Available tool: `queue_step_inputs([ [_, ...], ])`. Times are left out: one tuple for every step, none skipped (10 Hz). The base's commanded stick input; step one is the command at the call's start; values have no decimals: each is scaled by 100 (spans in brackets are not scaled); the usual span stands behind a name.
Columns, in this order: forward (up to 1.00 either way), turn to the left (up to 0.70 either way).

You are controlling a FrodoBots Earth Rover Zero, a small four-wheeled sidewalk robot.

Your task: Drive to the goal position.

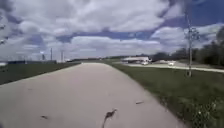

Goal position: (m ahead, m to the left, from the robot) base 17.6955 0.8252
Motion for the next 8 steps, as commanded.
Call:
queue_step_inputs([
  [100,0],
  [100,0],
  [100,0],
  [100,0],
  [100,0],
  [100,0],
  [100,0],
  [100,0],
])
